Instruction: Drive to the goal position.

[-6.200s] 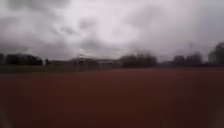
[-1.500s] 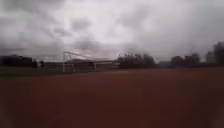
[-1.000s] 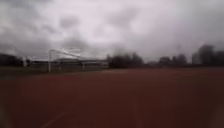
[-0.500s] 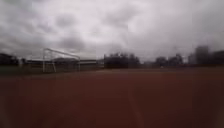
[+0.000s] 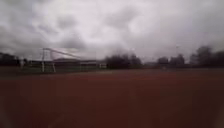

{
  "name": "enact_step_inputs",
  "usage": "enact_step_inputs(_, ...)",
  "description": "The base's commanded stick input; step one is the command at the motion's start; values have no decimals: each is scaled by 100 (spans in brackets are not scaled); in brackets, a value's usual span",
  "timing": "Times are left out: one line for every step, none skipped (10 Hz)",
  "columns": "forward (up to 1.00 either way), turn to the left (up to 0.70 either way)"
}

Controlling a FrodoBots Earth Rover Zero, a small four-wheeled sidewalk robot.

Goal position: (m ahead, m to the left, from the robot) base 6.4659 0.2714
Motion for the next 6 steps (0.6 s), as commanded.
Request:
enact_step_inputs(85, 0)
enact_step_inputs(85, 0)
enact_step_inputs(85, 0)
enact_step_inputs(85, 0)
enact_step_inputs(85, 0)
enact_step_inputs(85, 0)
